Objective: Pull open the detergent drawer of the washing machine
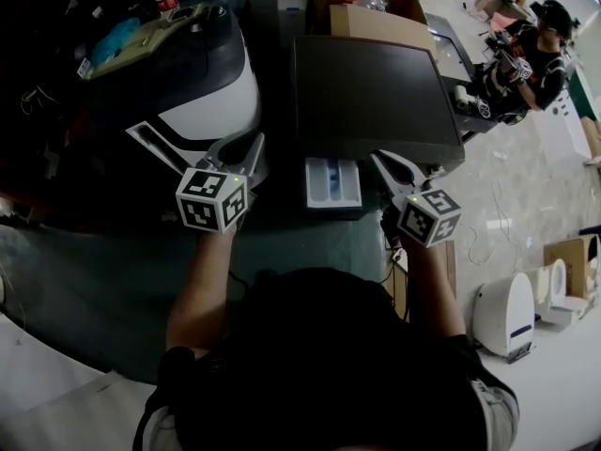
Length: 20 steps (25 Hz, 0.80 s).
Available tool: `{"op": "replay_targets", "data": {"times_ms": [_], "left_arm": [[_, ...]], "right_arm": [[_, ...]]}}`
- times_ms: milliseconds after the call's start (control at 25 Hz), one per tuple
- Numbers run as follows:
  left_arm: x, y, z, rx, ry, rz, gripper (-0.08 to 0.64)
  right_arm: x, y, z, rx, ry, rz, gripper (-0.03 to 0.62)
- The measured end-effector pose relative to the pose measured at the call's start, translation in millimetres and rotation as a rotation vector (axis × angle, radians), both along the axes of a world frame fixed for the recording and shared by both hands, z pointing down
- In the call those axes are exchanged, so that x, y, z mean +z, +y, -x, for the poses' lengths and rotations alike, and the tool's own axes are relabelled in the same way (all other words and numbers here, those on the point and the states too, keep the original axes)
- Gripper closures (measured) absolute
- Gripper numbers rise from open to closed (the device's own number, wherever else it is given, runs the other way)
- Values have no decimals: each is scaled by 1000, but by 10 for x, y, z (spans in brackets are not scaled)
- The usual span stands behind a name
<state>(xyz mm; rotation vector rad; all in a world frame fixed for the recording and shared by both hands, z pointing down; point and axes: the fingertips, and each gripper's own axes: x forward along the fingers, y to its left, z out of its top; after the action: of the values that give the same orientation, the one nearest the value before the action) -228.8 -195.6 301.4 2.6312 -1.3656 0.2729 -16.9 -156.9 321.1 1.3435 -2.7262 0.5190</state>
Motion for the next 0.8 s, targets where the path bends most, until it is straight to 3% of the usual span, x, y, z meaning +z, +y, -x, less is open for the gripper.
{"op": "replay_targets", "data": {"times_ms": [120,440,600,800], "left_arm": [[-138,-12,135,-33,12,-29,526],[-212,95,293,-67,-2,-60,538],[-152,142,264,-60,8,-56,548],[-117,167,251,-51,13,-51,549]], "right_arm": [[-135,3,3,19,-4,-44,589],[-491,101,81,66,61,-231,591],[-421,152,107,48,113,-245,591],[-349,188,154,44,102,-210,591]]}}
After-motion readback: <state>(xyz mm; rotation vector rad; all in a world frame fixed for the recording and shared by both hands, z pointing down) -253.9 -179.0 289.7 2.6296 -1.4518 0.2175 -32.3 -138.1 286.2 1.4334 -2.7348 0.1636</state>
